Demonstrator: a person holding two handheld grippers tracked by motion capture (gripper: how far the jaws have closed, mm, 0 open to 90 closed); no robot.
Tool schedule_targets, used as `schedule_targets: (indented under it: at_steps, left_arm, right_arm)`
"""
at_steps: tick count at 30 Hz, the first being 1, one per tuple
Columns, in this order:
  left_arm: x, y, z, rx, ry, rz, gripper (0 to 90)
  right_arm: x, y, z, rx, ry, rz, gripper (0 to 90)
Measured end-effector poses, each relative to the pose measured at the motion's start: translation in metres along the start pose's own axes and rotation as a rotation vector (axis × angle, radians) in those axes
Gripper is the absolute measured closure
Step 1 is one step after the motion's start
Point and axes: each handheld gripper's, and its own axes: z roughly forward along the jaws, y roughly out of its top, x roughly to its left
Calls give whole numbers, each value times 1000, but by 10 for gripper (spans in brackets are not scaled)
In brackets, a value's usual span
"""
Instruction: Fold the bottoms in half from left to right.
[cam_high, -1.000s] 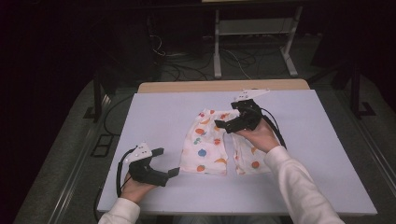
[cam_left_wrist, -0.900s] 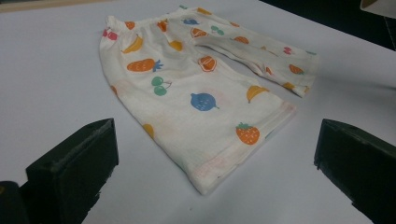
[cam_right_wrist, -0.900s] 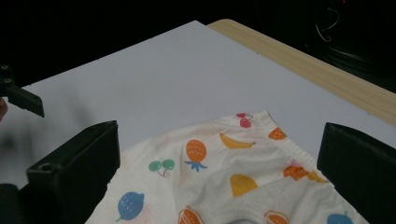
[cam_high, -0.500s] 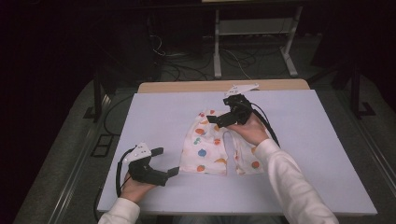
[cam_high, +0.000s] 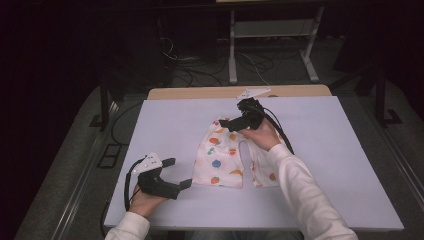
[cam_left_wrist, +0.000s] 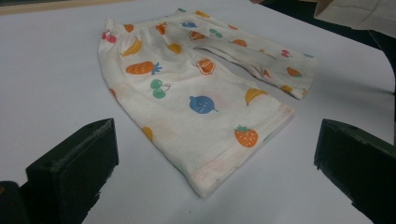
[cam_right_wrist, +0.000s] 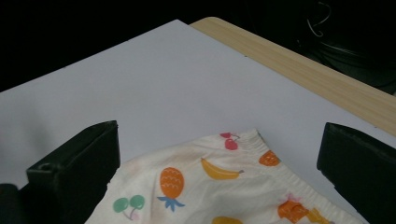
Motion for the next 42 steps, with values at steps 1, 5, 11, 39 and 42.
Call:
schedule_targets:
  at_steps: [1, 5, 11, 39, 42]
  left_arm:
    - [0, 0, 0, 0, 0, 1, 0]
    - [-1, 0, 0, -1, -1, 1, 0]
    - [0, 0, 0, -1, -2, 1, 0]
    - [1, 0, 1, 3, -9, 6, 0]
    - [0, 0, 1, 4, -10, 6, 0]
  right_arm:
    - [-3, -2, 4, 1, -8, 10, 0]
    - [-9, -5, 12, 9, -22, 28, 0]
    - [-15, -9, 20, 8, -42, 49, 0]
    - [-35, -9, 68, 61, -38, 109, 0]
    - [-35, -10, 76, 90, -29, 112, 0]
